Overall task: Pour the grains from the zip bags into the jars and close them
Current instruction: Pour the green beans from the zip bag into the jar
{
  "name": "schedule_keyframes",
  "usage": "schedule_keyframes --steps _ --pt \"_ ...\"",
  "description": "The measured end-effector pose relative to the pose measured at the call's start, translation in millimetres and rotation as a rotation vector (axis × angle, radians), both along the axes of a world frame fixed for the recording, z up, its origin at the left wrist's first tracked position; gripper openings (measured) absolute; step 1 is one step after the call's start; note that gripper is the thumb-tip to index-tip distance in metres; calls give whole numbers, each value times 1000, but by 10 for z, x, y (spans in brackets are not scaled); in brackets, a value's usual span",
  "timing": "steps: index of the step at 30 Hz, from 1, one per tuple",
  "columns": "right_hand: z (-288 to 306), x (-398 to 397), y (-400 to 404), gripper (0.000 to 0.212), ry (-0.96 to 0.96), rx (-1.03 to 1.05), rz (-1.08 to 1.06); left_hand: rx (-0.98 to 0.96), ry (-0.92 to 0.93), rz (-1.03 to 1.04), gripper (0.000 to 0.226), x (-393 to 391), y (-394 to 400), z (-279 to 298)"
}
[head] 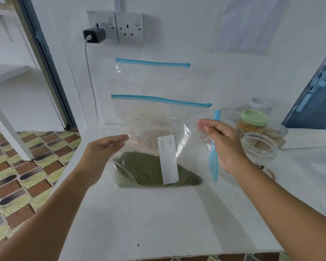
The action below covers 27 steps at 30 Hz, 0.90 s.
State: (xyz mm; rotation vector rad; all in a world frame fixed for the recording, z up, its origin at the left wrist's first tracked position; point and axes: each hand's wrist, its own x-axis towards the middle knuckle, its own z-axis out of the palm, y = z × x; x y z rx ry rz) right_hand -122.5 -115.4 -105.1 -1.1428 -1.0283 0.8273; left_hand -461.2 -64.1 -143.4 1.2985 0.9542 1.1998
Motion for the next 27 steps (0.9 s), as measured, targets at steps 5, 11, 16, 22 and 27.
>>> schedule_keyframes --steps 5,11,16,22,27 --pt "33 7 13 23 76 -21 14 6 -75 87 28 13 6 21" --pt "127 52 11 21 63 4 -8 7 -129 104 22 10 35 140" --pt "255 18 -23 19 101 26 19 46 -96 135 26 -67 19 284" --pt "410 -1 -10 19 112 56 31 149 -69 159 22 -152 -44 544" --pt "628 -25 -13 19 63 91 64 213 -49 219 29 -186 -103 768"
